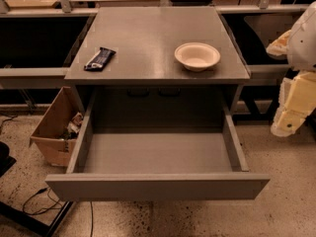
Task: Close top drawer
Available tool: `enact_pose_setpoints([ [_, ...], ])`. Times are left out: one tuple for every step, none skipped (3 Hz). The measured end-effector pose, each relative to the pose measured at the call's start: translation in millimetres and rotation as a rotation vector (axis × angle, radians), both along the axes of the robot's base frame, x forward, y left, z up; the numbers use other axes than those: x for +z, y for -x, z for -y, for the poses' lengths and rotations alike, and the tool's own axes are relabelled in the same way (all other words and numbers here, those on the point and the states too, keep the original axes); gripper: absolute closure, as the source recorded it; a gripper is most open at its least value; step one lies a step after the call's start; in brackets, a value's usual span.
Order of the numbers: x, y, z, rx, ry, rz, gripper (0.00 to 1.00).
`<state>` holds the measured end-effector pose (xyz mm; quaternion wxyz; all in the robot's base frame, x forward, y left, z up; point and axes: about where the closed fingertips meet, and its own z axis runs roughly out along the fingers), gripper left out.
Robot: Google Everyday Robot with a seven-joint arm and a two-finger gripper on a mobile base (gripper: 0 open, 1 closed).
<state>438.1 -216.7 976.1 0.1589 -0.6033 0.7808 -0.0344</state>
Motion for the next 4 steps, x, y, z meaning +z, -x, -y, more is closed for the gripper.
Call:
enact_pose_setpoints([
  [-0.1, 0.0, 0.0, 0.0, 0.0, 0.0, 0.0],
  [-23.3, 8.2, -11.4, 0.017, -0.012, -0.024, 0.0],
  [-64.5, 30.8, -33.9, 0.043, -0.05, -0.052, 0.17],
  [-113.8, 61.2, -56.4, 0.054, -0.074, -0.076, 0.4],
])
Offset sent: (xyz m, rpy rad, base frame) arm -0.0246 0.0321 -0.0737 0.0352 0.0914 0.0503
